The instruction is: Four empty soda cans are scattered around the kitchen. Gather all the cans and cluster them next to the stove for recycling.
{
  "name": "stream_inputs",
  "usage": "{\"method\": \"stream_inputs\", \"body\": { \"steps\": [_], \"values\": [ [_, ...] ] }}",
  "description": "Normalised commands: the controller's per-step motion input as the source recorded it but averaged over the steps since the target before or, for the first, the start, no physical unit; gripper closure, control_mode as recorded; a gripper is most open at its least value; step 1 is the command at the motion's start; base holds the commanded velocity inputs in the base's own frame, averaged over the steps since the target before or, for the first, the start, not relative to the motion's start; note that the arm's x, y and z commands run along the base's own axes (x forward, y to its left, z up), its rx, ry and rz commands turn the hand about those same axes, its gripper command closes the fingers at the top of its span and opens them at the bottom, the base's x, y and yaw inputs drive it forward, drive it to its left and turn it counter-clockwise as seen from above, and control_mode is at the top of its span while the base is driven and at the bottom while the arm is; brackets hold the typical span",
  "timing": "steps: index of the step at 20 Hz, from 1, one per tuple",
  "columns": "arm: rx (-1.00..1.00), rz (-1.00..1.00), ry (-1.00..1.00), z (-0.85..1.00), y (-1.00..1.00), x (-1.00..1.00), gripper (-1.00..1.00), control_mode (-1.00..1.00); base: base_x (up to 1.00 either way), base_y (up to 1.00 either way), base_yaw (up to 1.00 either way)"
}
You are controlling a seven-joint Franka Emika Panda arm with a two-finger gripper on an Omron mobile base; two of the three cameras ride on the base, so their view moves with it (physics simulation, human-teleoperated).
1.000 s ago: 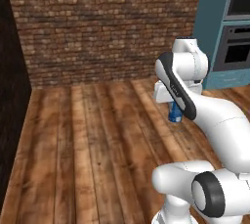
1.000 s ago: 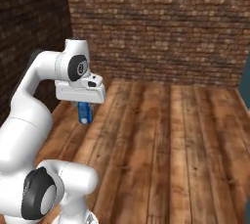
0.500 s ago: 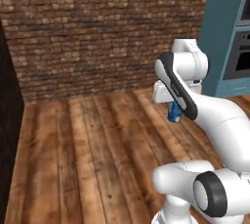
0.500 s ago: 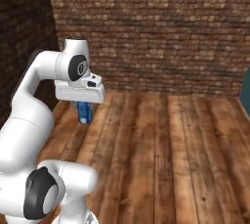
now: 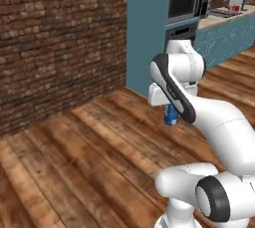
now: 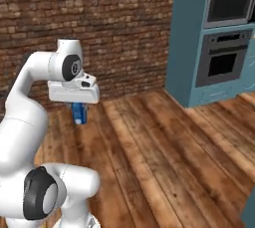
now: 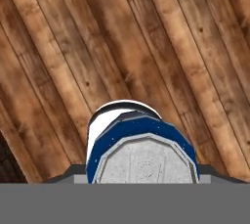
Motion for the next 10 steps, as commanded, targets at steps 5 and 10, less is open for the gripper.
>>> {"method": "stream_inputs", "body": {
  "steps": [5,10],
  "values": [
    [0.00,0.00,0.00,0.00,0.00,0.00,1.00,1.00,0.31,0.04,-0.91],
    [0.00,0.00,0.00,0.00,0.00,0.00,1.00,1.00,0.04,0.00,-0.99]
  ]
}}
